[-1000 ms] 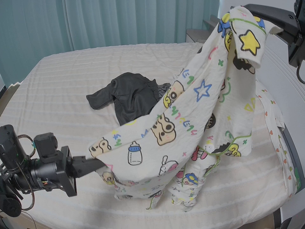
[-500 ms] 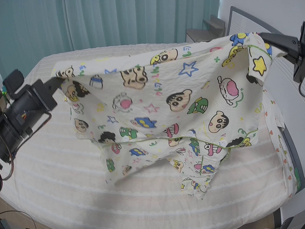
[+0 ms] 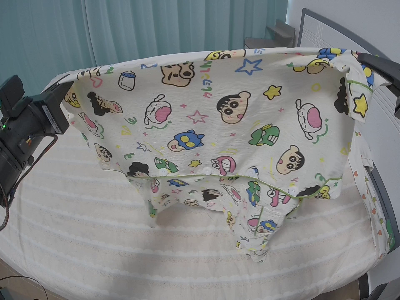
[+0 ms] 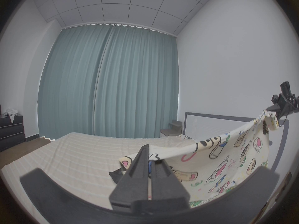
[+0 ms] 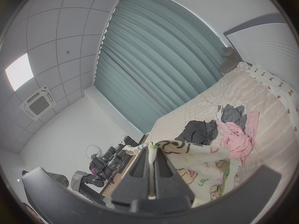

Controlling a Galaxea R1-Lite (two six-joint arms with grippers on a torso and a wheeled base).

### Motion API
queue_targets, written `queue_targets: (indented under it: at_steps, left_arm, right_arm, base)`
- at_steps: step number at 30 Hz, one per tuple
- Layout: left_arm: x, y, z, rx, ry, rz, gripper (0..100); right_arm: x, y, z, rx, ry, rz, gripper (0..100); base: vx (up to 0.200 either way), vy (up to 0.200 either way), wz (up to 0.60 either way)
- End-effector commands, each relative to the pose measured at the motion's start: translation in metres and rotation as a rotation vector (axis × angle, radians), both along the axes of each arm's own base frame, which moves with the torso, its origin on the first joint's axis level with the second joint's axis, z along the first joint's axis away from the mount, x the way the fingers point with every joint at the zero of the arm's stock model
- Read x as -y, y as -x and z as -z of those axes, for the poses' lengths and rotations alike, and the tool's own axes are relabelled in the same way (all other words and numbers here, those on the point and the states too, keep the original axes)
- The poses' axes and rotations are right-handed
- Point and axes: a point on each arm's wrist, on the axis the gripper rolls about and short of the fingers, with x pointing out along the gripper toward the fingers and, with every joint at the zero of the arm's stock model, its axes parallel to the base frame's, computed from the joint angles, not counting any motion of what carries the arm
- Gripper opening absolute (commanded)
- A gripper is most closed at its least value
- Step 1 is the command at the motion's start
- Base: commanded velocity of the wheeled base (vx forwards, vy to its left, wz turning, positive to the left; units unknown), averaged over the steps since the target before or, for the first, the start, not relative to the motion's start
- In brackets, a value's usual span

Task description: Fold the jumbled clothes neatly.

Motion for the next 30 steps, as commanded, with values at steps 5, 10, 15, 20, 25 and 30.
queue_targets:
  at_steps: [5,10,15,20,25,30]
  left_arm:
    - [-0.004,0.011,0.012,-0.028,0.003,0.007,0]
    - [-0.006,0.016,0.016,-0.034,0.004,0.009,0]
    - [-0.007,0.02,0.022,-0.05,-0.001,0.011,0]
    - [-0.007,0.02,0.024,-0.054,-0.002,0.012,0]
    - [-0.009,0.021,0.023,-0.05,0.0,0.007,0]
    - [-0.009,0.02,0.023,-0.05,0.001,0.004,0]
  right_arm:
    - [0.0,0.005,-0.007,0.041,-0.016,-0.039,0]
    - [-0.002,0.01,-0.008,0.045,-0.018,-0.068,0]
    - [-0.004,0.009,-0.006,0.035,-0.013,-0.073,0]
    - [-0.004,0.007,-0.004,0.029,-0.01,-0.076,0]
    - [-0.004,0.009,-0.007,0.038,-0.014,-0.079,0]
    - [-0.005,0.01,-0.007,0.038,-0.015,-0.088,0]
  base:
    - [-0.2,0.0,0.0]
    - [-0.2,0.0,0.0]
    - [-0.08,0.0,0.0]
    - [0.0,0.0,0.0]
    - [-0.04,0.04,0.0]
    - [-0.2,0.2,0.0]
